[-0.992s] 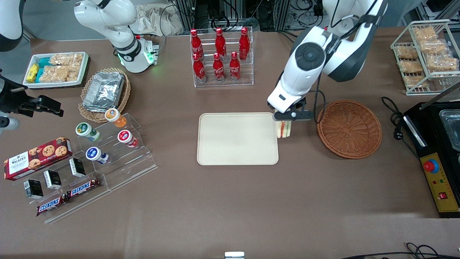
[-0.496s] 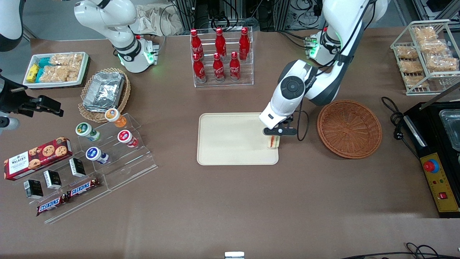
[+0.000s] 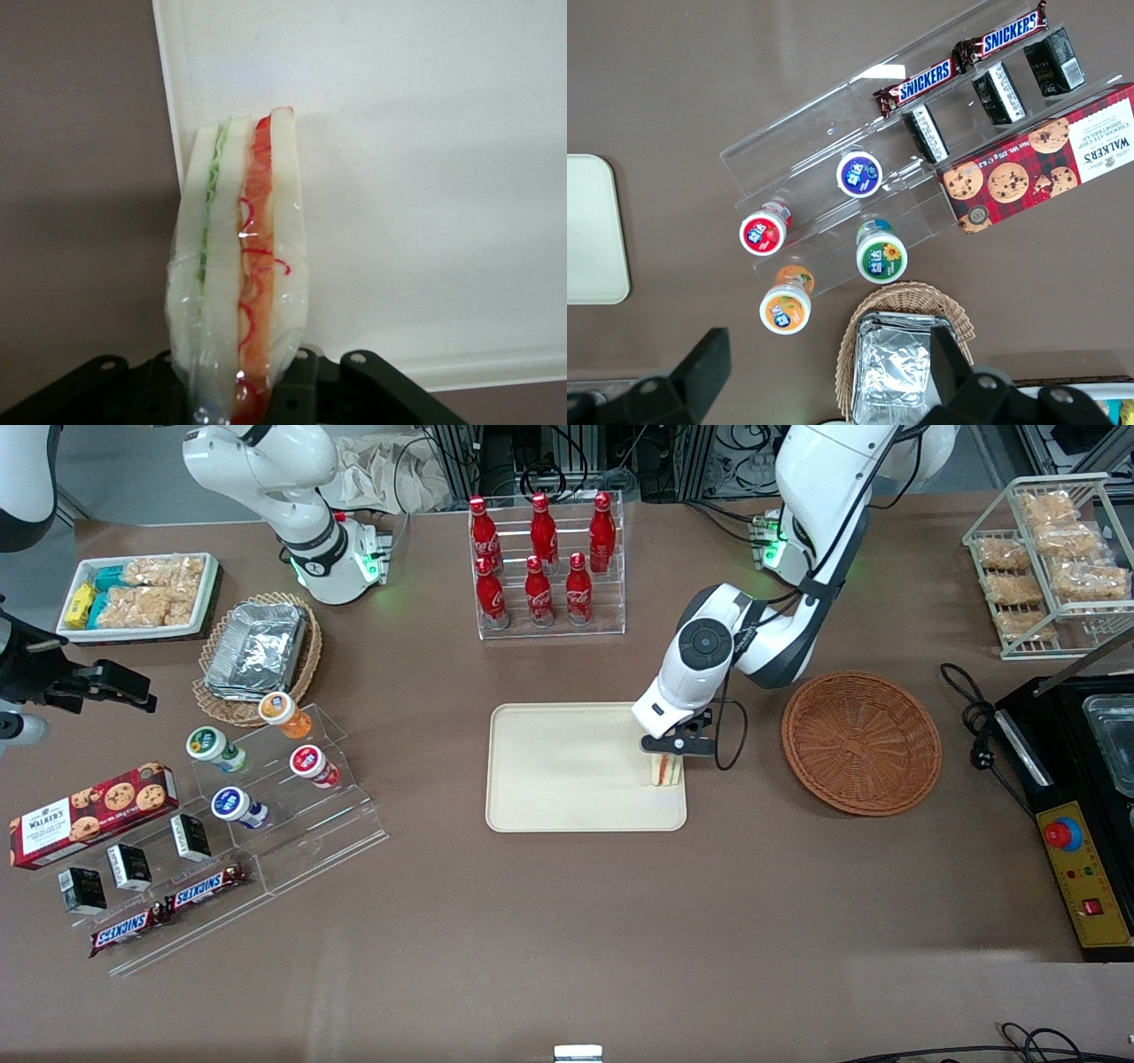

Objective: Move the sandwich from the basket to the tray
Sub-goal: 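Carry the sandwich over the cream tray with the left gripper, then lower the sandwich onto the tray and open the left gripper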

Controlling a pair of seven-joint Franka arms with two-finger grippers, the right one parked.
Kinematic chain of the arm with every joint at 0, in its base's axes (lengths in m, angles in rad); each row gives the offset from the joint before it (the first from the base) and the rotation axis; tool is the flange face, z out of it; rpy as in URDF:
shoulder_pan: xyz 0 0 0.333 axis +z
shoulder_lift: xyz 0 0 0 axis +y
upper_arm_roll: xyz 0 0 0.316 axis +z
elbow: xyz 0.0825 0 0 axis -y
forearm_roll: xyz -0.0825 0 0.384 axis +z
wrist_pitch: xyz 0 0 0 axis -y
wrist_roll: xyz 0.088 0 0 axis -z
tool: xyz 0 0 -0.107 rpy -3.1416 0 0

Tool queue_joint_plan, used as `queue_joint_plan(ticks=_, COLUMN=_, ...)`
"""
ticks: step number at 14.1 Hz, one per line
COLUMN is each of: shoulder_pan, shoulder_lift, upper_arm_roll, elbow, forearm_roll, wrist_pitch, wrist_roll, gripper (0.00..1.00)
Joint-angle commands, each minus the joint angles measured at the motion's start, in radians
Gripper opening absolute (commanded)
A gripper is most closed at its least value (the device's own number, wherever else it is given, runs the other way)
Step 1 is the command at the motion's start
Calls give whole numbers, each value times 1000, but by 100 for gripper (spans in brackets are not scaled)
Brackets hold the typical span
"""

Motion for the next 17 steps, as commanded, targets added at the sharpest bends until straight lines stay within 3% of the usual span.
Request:
queue_joint_plan(ticks=1, shoulder_pan=-27, shoulder_lift=10, upper_arm_roll=14, elbow=1, forearm_roll=14, wrist_pitch=26, wrist_roll=-1, gripper=13)
queue_joint_plan(ticks=2, shoulder_pan=-29, shoulder_lift=13, upper_arm_roll=14, elbow=3, forearm_roll=15, wrist_pitch=27, wrist_roll=-1, gripper=50)
queue_joint_plan(ticks=3, shoulder_pan=-29, shoulder_lift=22, upper_arm_roll=14, elbow=3, forearm_roll=24, wrist_pitch=38, wrist_roll=1, gripper=99)
queue_joint_plan(ticks=12, shoulder_pan=-17, shoulder_lift=-18, upper_arm_roll=17, elbow=15, forearm_roll=43, wrist_pitch=15, wrist_roll=2, gripper=100)
queue_joint_plan(ticks=17, shoulder_pan=14, shoulder_lift=-78, upper_arm_roll=32, elbow=352, forearm_roll=32, wrist_pitch=-551, wrist_roll=24, gripper=100)
